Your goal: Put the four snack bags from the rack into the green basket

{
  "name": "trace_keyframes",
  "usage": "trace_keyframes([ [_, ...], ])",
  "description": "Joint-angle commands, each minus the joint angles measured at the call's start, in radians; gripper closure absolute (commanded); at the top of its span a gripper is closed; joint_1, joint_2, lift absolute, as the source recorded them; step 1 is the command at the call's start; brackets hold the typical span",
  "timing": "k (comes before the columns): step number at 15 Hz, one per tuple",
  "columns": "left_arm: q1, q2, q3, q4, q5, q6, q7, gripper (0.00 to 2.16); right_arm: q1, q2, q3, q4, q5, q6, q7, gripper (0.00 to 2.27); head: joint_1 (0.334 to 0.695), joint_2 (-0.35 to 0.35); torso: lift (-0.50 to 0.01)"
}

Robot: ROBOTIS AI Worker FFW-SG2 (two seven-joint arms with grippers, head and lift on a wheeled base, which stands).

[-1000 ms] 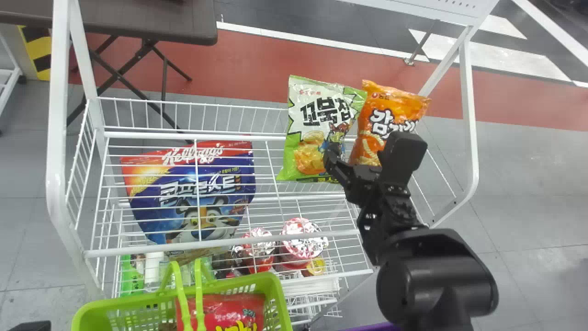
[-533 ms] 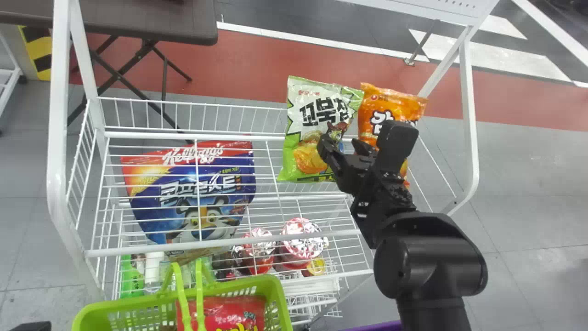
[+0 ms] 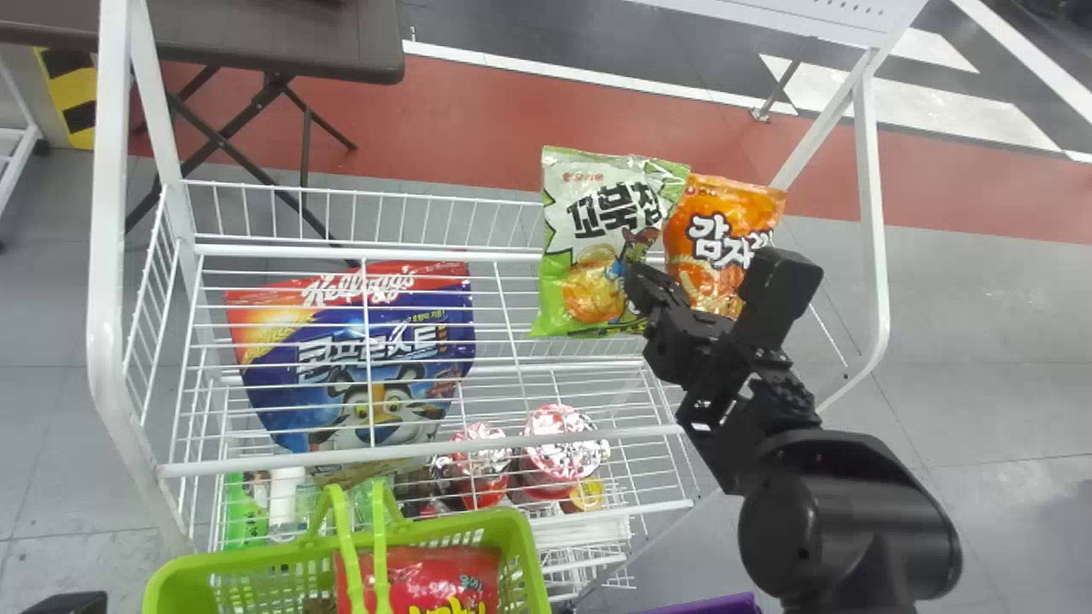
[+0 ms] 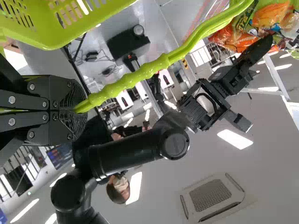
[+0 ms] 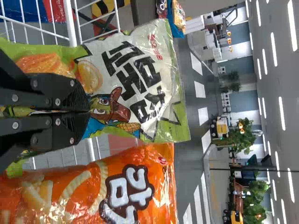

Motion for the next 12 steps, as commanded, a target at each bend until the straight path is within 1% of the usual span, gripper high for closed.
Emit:
trace_keyframes([
  [1, 0.006, 0.002, -0.001, -0.006, -0.001, 0.0, -0.001, 2.14, 0.011, 0.0, -0.014, -0.009, -0.018, 0.0, 0.011, 2.22, 0.695, -0.35, -0.006],
  [4, 0.016, 0.002, 0.002, -0.013, -0.001, 0.0, -0.001, 2.14, 0.096, 0.0, -0.019, -0.119, -0.063, 0.015, 0.029, 2.22, 0.695, -0.35, -0.006],
  [6, 0.017, 0.0, 0.002, -0.013, -0.001, -0.003, 0.001, 2.14, 0.186, 0.0, -0.025, -0.237, -0.1, 0.083, 0.052, 2.22, 0.695, -0.35, -0.006],
  [8, 0.016, 0.002, 0.006, -0.013, -0.001, 0.0, 0.005, 2.14, 0.286, 0.002, -0.036, -0.378, -0.104, 0.169, 0.065, 2.22, 0.695, -0.35, -0.006],
  [9, 0.014, 0.0, 0.011, -0.013, -0.001, 0.0, 0.005, 2.14, 0.323, 0.011, -0.057, -0.452, -0.121, 0.282, 0.088, 2.22, 0.695, -0.35, -0.006],
  [10, 0.016, 0.0, 0.015, -0.013, -0.001, -0.003, 0.005, 2.14, 0.337, 0.017, -0.092, -0.507, -0.164, 0.411, 0.111, 2.22, 0.695, -0.35, -0.006],
  [12, 0.017, 0.0, 0.02, -0.012, -0.001, -0.003, 0.007, 2.14, 0.346, 0.017, -0.161, -0.578, -0.244, 0.657, 0.149, 2.22, 0.695, -0.35, -0.006],
])
